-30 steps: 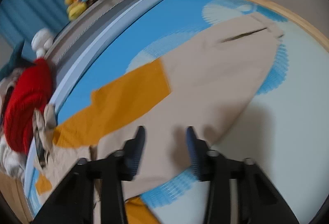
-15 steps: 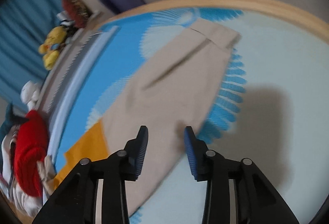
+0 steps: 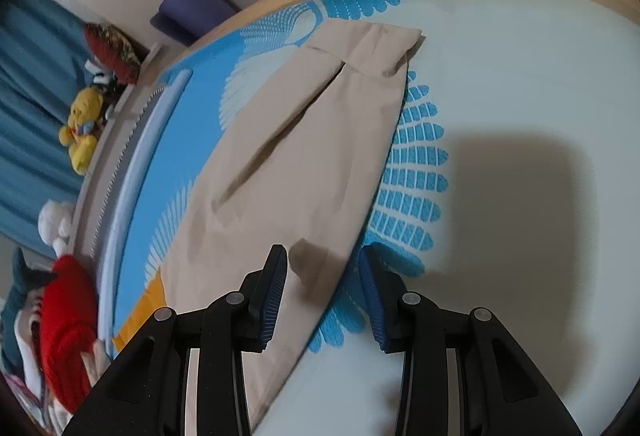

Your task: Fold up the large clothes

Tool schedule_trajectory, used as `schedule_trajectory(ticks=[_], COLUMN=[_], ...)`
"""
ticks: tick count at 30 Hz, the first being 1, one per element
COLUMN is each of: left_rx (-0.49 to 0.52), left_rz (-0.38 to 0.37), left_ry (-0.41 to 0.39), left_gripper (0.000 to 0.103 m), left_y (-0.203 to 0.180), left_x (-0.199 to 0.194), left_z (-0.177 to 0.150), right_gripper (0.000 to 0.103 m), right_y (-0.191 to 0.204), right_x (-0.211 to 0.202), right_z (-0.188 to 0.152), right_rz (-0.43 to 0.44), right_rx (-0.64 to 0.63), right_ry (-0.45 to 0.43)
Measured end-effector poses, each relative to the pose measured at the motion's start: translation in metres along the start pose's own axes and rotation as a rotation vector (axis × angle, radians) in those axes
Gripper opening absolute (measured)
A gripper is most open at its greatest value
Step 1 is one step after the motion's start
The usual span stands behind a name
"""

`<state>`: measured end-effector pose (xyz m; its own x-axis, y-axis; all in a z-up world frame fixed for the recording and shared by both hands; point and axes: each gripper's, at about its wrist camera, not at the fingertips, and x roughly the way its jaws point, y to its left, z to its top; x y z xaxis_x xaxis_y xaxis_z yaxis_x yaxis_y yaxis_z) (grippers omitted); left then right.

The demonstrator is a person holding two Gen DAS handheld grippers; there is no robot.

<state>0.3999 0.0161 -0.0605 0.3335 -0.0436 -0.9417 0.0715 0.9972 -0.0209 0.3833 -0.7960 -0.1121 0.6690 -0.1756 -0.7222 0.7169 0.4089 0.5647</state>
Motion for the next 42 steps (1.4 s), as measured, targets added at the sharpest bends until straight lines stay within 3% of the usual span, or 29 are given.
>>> schedule_trajectory(ticks=[4,6,11,16,19,22,24,27,30,32,35,39,42], left_rx=[-0.014,-0.016,-0.027,-0.078,-0.11,-0.153,-0.182,-0.227,-0.273,-0.294,-0.304,-0.309,-0.308], left_rz=[0.0,0.0,-0.008,-0.023,-0.03,-0.045,-0.054,-0.062,-0.085,-0.109,-0.131,-0.138,-0.14], left_ry=[0.0,0.0,-0.012,-0.034,-0.055,-0.082,-0.095,-0.108,-0.101,-0.1,-0.103,-0.105,-0.103], left_gripper=[0.04,0.04,0.04,0.039,0.039,0.039,0.039,0.039,0.039,0.039,0.039,0.039,0.037], left_y=[0.004,0.005,0.012,0.031,0.042,0.058,0.068,0.082,0.095,0.099,0.101,0.098,0.093], left_x=[0.0,-0.001,-0.008,-0.025,-0.036,-0.051,-0.058,-0.066,-0.07,-0.073,-0.077,-0.076,-0.072], left_z=[0.003,0.004,0.006,0.011,0.014,0.017,0.019,0.02,0.019,0.019,0.019,0.022,0.022], right_gripper=[0.033,0.009,0.003,0.003,0.003,0.003,0.003,0.003,0.005,0.009,0.024,0.041,0.044], right_y=[-0.004,-0.004,0.028,0.135,0.22,0.297,0.341,0.378,0.389,0.384,0.366,0.338,0.315], right_x=[0.003,0.003,-0.018,-0.067,-0.098,-0.128,-0.145,-0.152,-0.138,-0.121,-0.115,-0.138,-0.155], right_z=[0.004,0.005,0.0,-0.025,-0.07,-0.138,-0.203,-0.297,-0.372,-0.406,-0.412,-0.372,-0.356], right_rz=[0.029,0.026,-0.006,-0.01,0.1,0.266,0.4,0.556,0.565,0.509,0.367,0.276,0.278], right_rx=[0.041,0.053,-0.009,-0.287,-0.49,-0.692,-0.831,-0.958,-1.013,-1.02,-1.003,-0.907,-0.841], right_ry=[-0.031,-0.046,-0.158,-0.298,-0.304,-0.236,-0.128,0.077,0.288,0.452,0.513,0.415,0.395])
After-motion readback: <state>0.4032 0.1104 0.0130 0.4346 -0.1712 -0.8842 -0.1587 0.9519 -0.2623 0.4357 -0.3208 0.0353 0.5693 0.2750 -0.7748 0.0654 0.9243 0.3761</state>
